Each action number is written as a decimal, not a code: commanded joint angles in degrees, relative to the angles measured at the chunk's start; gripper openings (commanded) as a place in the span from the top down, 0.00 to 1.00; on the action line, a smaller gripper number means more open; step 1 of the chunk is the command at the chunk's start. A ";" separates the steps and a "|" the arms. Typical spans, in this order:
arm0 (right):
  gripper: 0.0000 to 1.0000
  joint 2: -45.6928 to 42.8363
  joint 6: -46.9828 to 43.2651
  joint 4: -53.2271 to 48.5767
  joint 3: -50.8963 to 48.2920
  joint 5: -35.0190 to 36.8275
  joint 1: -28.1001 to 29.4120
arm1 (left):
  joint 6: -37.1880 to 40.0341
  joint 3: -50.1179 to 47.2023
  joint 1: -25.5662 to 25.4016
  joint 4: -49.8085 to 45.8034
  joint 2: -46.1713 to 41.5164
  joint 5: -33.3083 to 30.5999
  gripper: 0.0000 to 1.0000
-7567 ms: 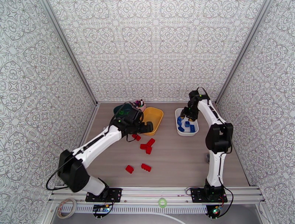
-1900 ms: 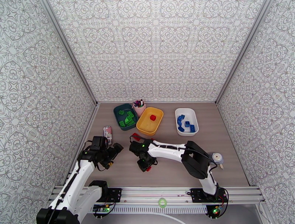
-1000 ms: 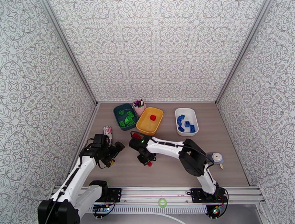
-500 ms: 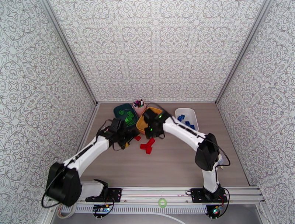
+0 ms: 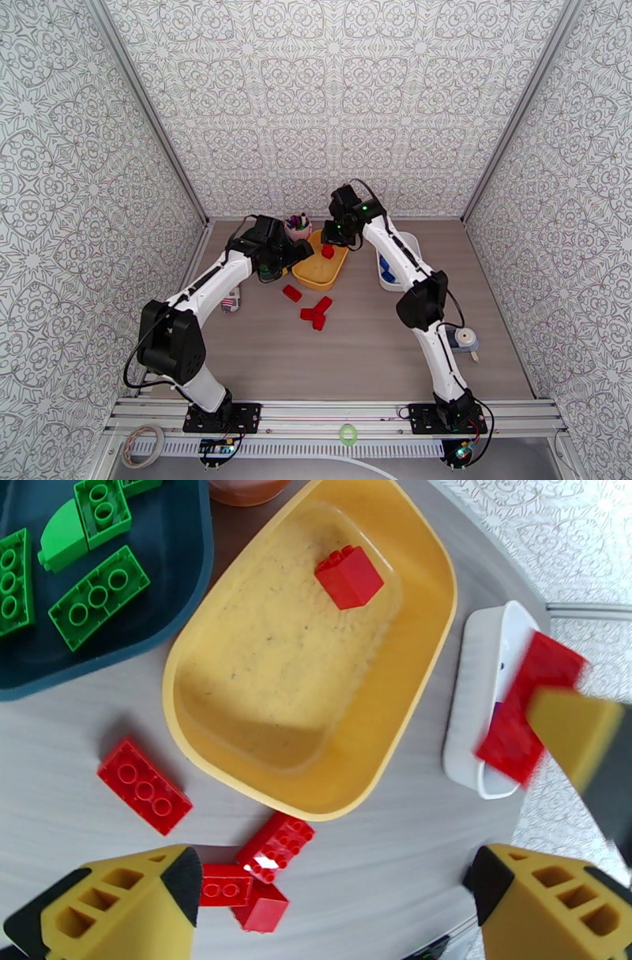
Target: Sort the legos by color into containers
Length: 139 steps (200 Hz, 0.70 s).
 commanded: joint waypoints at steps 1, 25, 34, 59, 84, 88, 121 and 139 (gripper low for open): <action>0.65 1.51 2.53 0.23 2.10 -4.64 -1.18 | 4.07 0.76 0.48 -4.35 -0.25 -2.10 0.05; 0.55 1.84 2.19 0.90 2.10 -5.59 -1.48 | 4.80 -1.59 0.48 -4.98 -1.44 -3.11 0.06; 0.53 1.71 1.93 0.84 2.11 -5.69 -1.53 | 4.81 -2.73 0.50 -4.98 -1.83 -3.14 0.07; 0.49 0.84 1.33 0.76 1.75 -5.96 -1.53 | 4.18 -5.11 0.59 -5.95 -2.56 -5.91 0.11; 0.49 -1.54 0.33 0.48 0.38 -5.57 -1.20 | 2.60 -6.95 0.72 -6.79 -3.17 -8.11 0.15; 0.49 -2.24 0.11 0.44 -0.23 -5.33 -0.98 | 2.46 -7.16 0.69 -6.82 -3.23 -8.40 0.15; 0.47 -9.75 -3.49 0.47 -9.09 -1.29 0.93 | 3.16 -7.80 -1.40 -7.42 -2.33 -9.85 0.15; 0.46 -15.02 -5.31 0.69 -16.81 1.80 2.19 | 3.73 -8.20 -3.74 -7.63 -1.52 -9.70 0.17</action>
